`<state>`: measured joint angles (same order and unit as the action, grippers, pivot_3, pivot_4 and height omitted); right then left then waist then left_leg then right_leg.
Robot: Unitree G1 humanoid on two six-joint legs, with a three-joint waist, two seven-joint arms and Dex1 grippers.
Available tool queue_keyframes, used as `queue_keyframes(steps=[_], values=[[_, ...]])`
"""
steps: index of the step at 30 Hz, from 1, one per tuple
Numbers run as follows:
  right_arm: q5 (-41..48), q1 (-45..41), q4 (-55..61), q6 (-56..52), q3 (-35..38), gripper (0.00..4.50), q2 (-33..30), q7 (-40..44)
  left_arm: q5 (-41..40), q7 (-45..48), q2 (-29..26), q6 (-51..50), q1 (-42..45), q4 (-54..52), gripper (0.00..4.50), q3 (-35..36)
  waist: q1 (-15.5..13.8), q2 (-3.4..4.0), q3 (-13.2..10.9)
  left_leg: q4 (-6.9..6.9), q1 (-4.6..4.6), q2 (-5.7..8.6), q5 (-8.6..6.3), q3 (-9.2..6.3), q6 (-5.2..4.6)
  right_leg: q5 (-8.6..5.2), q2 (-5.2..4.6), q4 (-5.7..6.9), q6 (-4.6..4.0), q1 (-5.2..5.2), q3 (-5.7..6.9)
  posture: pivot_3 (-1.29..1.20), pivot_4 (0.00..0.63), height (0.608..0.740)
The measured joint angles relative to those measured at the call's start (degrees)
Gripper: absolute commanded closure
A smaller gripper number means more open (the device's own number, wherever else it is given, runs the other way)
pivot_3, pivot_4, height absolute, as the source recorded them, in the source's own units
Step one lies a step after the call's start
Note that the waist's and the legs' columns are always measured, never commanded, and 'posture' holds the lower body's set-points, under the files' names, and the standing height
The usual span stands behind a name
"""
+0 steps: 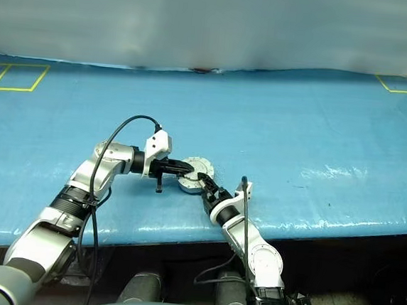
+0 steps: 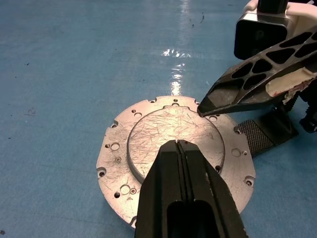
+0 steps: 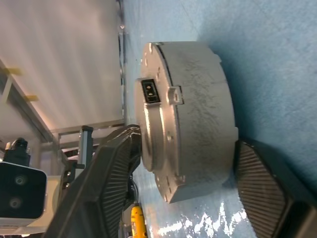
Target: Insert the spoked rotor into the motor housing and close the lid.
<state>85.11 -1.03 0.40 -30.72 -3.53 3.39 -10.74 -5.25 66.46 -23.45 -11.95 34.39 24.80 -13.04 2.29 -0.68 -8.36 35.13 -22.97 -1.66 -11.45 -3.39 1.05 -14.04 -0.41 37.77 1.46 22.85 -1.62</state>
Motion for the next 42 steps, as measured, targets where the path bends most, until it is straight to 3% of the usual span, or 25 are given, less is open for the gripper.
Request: queue_keyframes(steps=[13, 17, 18, 42], values=[[0.3, 0.4, 0.4, -1.3, 0.3, 2.38, 0.0, 0.5, 0.0, 0.2, -0.4, 0.1, 0.0, 0.0, 4.50, 0.0, 0.0, 0.01, 0.0, -0.01, 0.00, -0.01, -0.01, 0.00, -0.01, -0.01, 0.02, 0.00, -0.02, 0.00, 0.00, 0.00, 0.150, 0.740], [0.8, 0.6, 1.3, -2.1, 0.7, 3.30, 0.0, 0.8, 0.0, 0.0, -1.0, 0.1, 0.2, 0.0, 4.50, 0.2, 0.0, 0.07, 0.0, -0.01, -0.02, -0.01, -0.01, -0.02, -0.01, -0.02, 0.01, 0.01, -0.03, 0.03, 0.02, 0.00, 0.150, 0.740], [0.8, 0.6, 1.3, -2.0, 0.7, 3.35, 0.0, 0.8, 0.0, 0.0, -1.0, 0.1, 0.2, 0.0, 4.50, 0.2, 0.0, 0.07, 0.0, -0.01, -0.02, 0.00, -0.01, -0.02, -0.01, -0.02, 0.00, 0.01, -0.03, 0.02, 0.02, 0.00, 0.150, 0.740], [0.8, 0.9, 1.3, -2.3, 1.8, 3.35, 0.0, 1.7, -0.4, -0.2, -0.9, -0.1, 0.2, 0.0, 4.50, 0.3, -0.1, 0.09, -0.1, -0.01, -0.07, 0.01, -0.01, -0.02, -0.01, -0.02, -0.01, -0.01, -0.03, 0.04, 0.02, 0.00, 0.150, 0.740]])
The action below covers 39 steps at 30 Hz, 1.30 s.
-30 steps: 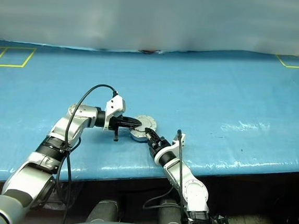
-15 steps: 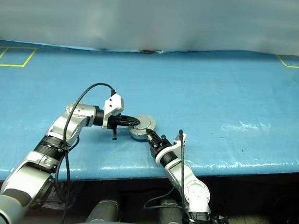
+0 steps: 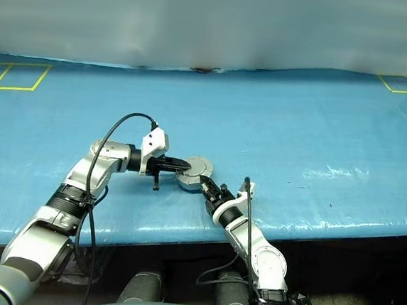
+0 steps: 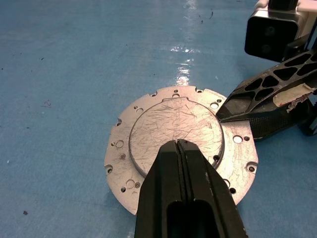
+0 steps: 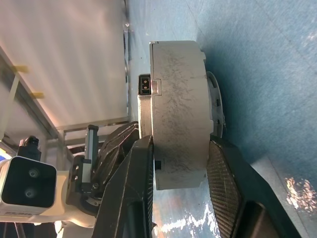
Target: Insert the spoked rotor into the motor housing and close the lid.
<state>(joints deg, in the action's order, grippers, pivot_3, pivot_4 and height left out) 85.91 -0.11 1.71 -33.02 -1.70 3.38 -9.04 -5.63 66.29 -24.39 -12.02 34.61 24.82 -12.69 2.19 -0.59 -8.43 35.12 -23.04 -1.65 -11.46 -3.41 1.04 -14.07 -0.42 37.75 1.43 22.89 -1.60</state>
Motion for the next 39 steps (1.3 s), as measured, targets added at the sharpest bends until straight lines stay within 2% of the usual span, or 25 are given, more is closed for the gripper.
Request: queue_keyframes(steps=[9, 14, 22, 27, 31, 39], values=[[0.1, 0.1, 0.1, 0.0, 0.1, 3.35, 0.0, 0.5, -4.0, -1.8, 1.0, -4.2, -1.7, -1.0, 4.50, 3.2, 0.0, 0.01, 0.0, 0.04, -0.34, 0.01, 0.00, -0.01, 0.00, 0.02, 0.02, 0.04, 0.03, 0.33, 0.02, 0.00, 0.150, 0.740], [0.3, 0.3, 0.3, 0.0, 0.4, 3.35, 0.0, 1.0, -7.1, -3.7, 1.1, -7.9, -3.6, -4.9, 4.50, 5.8, 0.1, 0.02, 0.0, 0.09, -0.64, 0.01, 0.01, 0.00, -0.01, 0.25, 0.06, 0.07, 0.41, 0.65, 0.01, 0.00, 0.150, 0.740], [0.2, 0.4, 0.3, 0.0, 1.0, 3.35, 0.0, 1.3, -14.7, -9.4, 0.8, -14.3, -6.9, -12.8, 4.50, 14.1, 0.0, 0.06, -0.1, 0.11, -0.64, 0.02, 0.01, 0.01, -0.01, 0.18, 0.03, 0.06, 0.30, 0.63, 0.01, 0.00, 0.150, 0.740], [0.3, 0.5, 0.3, 0.1, 1.3, 3.35, 0.0, 1.7, -25.0, -21.9, 6.8, -23.9, -8.3, -16.9, 4.50, 25.7, -0.1, 0.05, -0.1, 0.22, -0.69, 0.05, 0.01, 0.02, -0.01, 0.32, 0.00, 0.05, 0.54, 0.61, 0.01, 0.00, 0.150, 0.740], [1.0, 0.9, 0.5, 0.6, 2.6, 3.35, 0.0, 2.8, -37.8, -31.7, 14.5, -32.4, -16.1, -23.6, 4.50, 34.9, 0.0, 0.03, -0.1, 0.23, -0.75, 0.08, 0.00, 0.06, -0.03, 0.37, -0.06, -0.01, 0.64, 0.64, -0.03, 0.00, 0.150, 0.740], [2.4, 1.1, 2.1, 1.4, 3.5, 3.35, 0.0, 4.4, -51.7, -46.8, 27.7, -38.7, -29.8, -32.6, 4.50, 38.1, -0.1, -0.08, -0.4, 0.53, -0.80, 0.10, -0.01, 0.04, -0.03, 0.24, -0.05, 0.02, 0.39, 0.58, -0.03, 0.00, 0.150, 0.740]])
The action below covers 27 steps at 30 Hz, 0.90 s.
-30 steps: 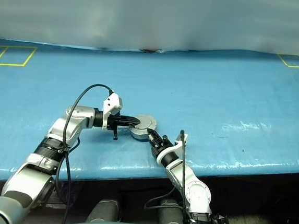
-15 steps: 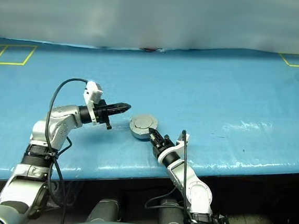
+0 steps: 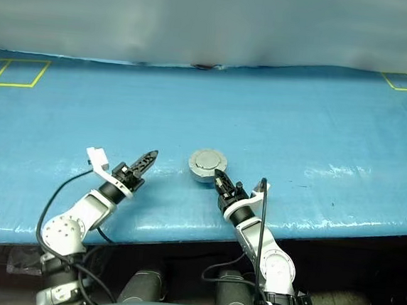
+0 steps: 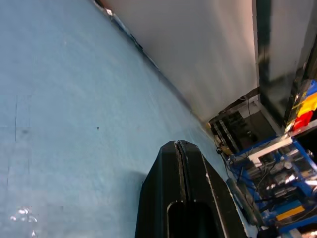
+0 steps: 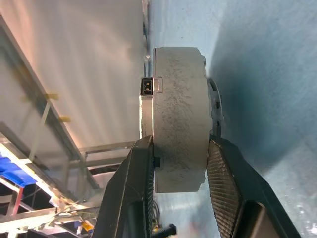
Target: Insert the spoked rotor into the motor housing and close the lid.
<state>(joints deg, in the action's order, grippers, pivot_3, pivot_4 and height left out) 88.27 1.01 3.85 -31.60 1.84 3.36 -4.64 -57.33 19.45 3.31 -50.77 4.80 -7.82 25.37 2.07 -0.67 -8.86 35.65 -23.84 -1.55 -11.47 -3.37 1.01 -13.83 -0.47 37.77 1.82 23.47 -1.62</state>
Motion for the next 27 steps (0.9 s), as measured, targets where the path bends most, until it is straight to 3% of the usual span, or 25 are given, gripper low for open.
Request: queue_keyframes(steps=[2, 5, 16, 17, 27], values=[[0.1, -0.1, 0.3, 0.0, -0.3, 3.35, 0.0, 0.0, -4.2, -2.6, 1.2, -1.1, -1.7, -0.1, 4.50, -0.1, 0.1, -0.03, 0.0, 0.04, 0.00, -0.03, 0.00, 0.00, 0.00, 0.00, 0.04, 0.02, -0.01, 0.02, 0.00, 0.00, 0.150, 0.740], [0.1, -0.3, 0.9, 0.1, -0.4, 3.35, 0.0, 0.0, -11.5, -5.3, 1.4, -1.4, -2.3, -0.1, 3.88, 1.1, 0.0, -0.01, -0.1, 0.06, 0.00, -0.03, 0.00, -0.02, 0.00, 0.01, 0.06, 0.03, -0.05, 0.01, 0.02, 0.00, 0.150, 0.740], [0.3, -2.2, 1.0, 0.2, -1.2, 3.35, 0.0, -0.3, -26.4, -9.8, 1.3, -1.3, -6.6, 0.2, 0.18, -3.1, 0.0, -0.01, -0.1, 0.09, -0.07, 0.03, -0.01, 0.01, -0.01, 0.02, 0.00, -0.02, -0.03, 0.03, -0.01, 0.00, 0.150, 0.740], [0.4, -2.6, 1.0, 0.2, -1.3, 3.35, 0.0, -0.5, -27.2, -9.8, 1.3, -1.3, -6.8, 0.2, 0.02, -3.9, 0.0, -0.01, -0.1, 0.10, -0.07, 0.03, -0.01, 0.00, -0.01, 0.02, 0.01, -0.02, -0.04, 0.03, -0.01, 0.00, 0.150, 0.740], [3.2, -4.4, 5.0, -1.2, -4.6, 3.35, 0.4, -3.3, -31.7, -9.0, 1.0, -0.8, -8.7, 2.6, 0.02, -9.7, 0.0, 0.01, -0.1, 0.09, -0.10, 0.02, -0.01, 0.00, -0.01, 0.01, 0.02, -0.02, -0.06, 0.08, -0.01, 0.00, 0.150, 0.740]])
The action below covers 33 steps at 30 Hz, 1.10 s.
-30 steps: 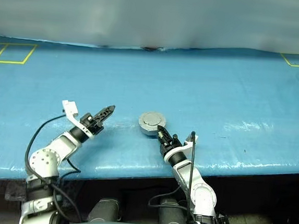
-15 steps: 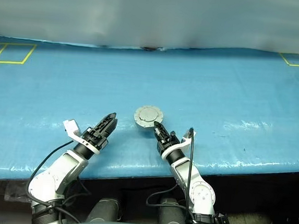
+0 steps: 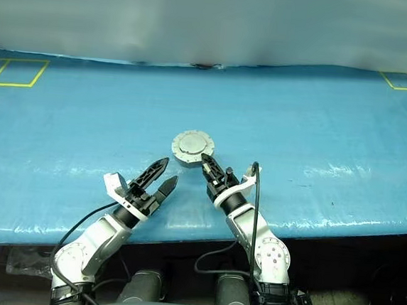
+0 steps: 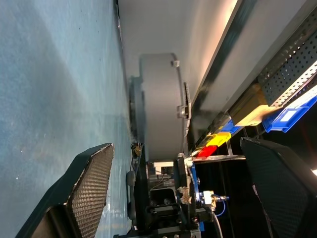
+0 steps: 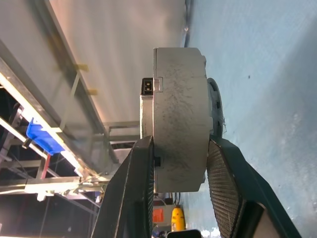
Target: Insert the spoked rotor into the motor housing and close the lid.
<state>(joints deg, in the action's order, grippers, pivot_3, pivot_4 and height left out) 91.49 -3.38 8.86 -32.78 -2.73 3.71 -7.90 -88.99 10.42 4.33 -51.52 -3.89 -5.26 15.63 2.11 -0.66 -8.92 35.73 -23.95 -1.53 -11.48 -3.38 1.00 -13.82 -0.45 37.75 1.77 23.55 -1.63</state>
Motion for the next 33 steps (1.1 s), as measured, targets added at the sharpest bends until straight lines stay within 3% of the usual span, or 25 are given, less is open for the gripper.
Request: queue_keyframes(steps=[14, 33], values=[[3.3, 0.6, 2.5, -3.7, -3.3, 3.35, 0.0, -2.4, -1.1, 10.6, -0.2, 3.4, -1.5, -0.3, 0.02, -3.5, 0.0, 0.00, 0.0, 0.01, -0.05, 0.01, 0.00, 0.00, 0.00, 0.00, -0.03, -0.02, -0.01, 0.04, 0.00, 0.00, 0.150, 0.740], [4.2, 4.9, 5.7, -5.6, -3.6, 3.35, -0.3, -3.7, -1.2, 8.3, -0.3, 11.1, -1.8, -2.0, 0.02, -5.1, 0.0, 0.00, 0.0, 0.00, -0.09, 0.01, 0.00, -0.01, 0.00, -0.01, -0.03, -0.04, -0.01, 0.08, 0.01, 0.00, 0.150, 0.740]])
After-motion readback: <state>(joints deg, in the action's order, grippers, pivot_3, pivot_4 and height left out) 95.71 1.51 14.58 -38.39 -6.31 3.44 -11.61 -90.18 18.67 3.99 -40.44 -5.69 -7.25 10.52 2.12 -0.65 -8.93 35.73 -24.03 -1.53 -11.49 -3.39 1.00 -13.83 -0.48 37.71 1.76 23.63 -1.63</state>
